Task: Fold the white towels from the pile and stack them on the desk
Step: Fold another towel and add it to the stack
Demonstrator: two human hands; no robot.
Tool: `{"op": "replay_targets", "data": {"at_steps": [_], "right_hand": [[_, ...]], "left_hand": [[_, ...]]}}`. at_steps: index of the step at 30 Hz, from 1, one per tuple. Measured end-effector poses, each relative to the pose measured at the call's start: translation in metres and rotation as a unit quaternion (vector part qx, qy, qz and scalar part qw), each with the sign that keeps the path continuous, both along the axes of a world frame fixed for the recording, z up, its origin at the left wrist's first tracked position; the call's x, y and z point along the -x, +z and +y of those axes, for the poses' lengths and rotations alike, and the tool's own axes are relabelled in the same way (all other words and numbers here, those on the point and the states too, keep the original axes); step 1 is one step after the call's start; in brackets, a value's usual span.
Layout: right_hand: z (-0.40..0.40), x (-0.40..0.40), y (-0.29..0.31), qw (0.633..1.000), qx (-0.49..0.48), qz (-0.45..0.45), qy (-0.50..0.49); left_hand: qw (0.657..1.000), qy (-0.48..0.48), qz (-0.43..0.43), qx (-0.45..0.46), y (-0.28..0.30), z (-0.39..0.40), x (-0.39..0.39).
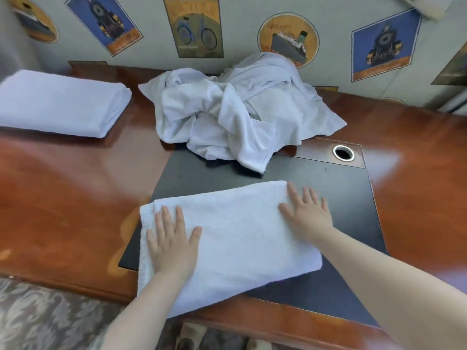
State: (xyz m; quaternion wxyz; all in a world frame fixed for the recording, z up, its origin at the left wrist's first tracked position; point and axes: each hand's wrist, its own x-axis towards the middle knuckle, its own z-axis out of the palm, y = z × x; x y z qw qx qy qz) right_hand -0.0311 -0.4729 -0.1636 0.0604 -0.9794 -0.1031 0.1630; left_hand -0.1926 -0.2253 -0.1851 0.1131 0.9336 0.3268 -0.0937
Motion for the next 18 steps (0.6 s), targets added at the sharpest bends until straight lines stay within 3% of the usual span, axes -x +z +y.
{"op": "replay_targets", "data": {"at_steps": [3, 6, 10, 14, 18], "right_hand": [[-0.004, 0.006, 0.007, 0.969, -0.183, 0.005, -0.166], [-0.004, 0.028, 0.006, 0.933, -0.263, 0.078, -0.233], [0.008, 0.021, 0.008, 0.934, -0.282, 0.072, -0.206], [0.034, 0.005, 0.012, 0.949, -0.289, 0.033, -0.124], [0.033, -0.008, 0.001, 0.955, -0.254, 0.048, -0.144]], "left_hand": [[0.986, 0.112, -0.09, 0.089, 0.012, 0.017, -0.005], [0.943, 0.239, -0.198, 0.122, 0.016, 0.028, -0.008], [0.904, 0.315, -0.196, 0.215, 0.014, 0.038, -0.018], [0.876, 0.33, -0.285, 0.207, 0.007, 0.035, -0.012], [0.85, 0.368, -0.335, 0.175, 0.003, 0.045, -0.002]]}}
